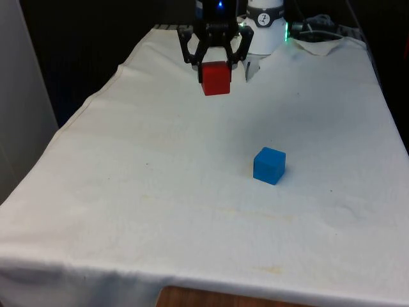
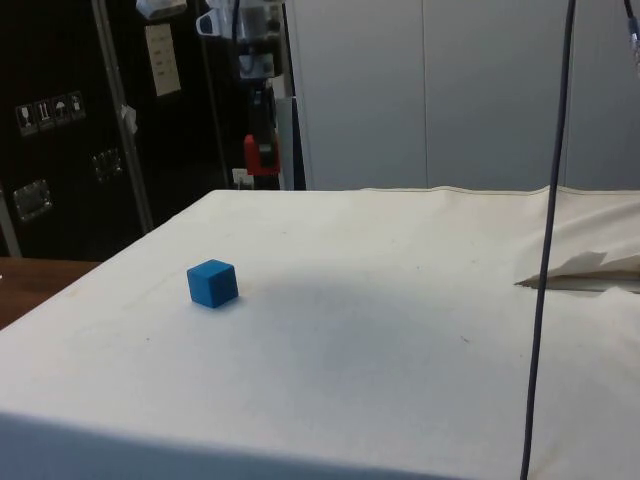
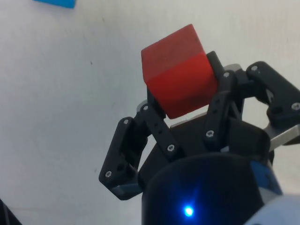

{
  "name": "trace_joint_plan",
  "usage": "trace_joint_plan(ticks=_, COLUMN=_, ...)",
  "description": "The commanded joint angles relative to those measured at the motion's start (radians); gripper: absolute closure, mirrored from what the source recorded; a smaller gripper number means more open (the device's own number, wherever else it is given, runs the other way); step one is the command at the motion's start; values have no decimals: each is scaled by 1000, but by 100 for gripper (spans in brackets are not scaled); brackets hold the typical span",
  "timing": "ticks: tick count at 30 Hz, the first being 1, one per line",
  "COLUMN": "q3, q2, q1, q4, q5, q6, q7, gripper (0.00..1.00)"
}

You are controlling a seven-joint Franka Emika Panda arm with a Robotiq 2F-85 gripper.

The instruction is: Stack the two cubes.

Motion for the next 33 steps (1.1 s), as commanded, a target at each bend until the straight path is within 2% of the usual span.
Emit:
trace_joint_plan(ticks=1, q3=3, q2=6, q1=0, q4=6, q5=9, q6=15, q7=-1, gripper=97)
trace_joint_plan(ticks=2, q3=1, q2=2, q1=0, q4=1, q5=1, q6=6, q7=0, gripper=97)
trace_joint_plan(ticks=10, q3=16, q2=20, q1=-2, q4=9, q5=47, q6=66, q7=-32, gripper=97)
trace_joint_plan(ticks=11, q3=9, q2=16, q1=0, q4=4, q5=33, q6=61, q7=-21, gripper=97)
trace_joint_plan(ticks=12, q3=17, q2=23, q1=-2, q4=11, q5=52, q6=68, q7=-37, gripper=97)
trace_joint_plan(ticks=16, q3=26, q2=38, q1=-2, q4=24, q5=69, q6=82, q7=-52, gripper=97)
trace_joint_plan(ticks=21, q3=32, q2=52, q1=1, q4=37, q5=59, q6=85, q7=-45, gripper=97)
trace_joint_plan(ticks=26, q3=54, q2=86, q1=6, q4=72, q5=57, q6=95, q7=-33, gripper=97)
trace_joint_plan(ticks=27, q3=55, q2=81, q1=2, q4=67, q5=59, q6=94, q7=-39, gripper=97)
trace_joint_plan(ticks=29, q3=62, q2=100, q1=11, q4=86, q5=49, q6=95, q7=-23, gripper=97)
trace_joint_plan(ticks=33, q3=70, q2=116, q1=18, q4=101, q5=37, q6=95, q7=-6, gripper=97)
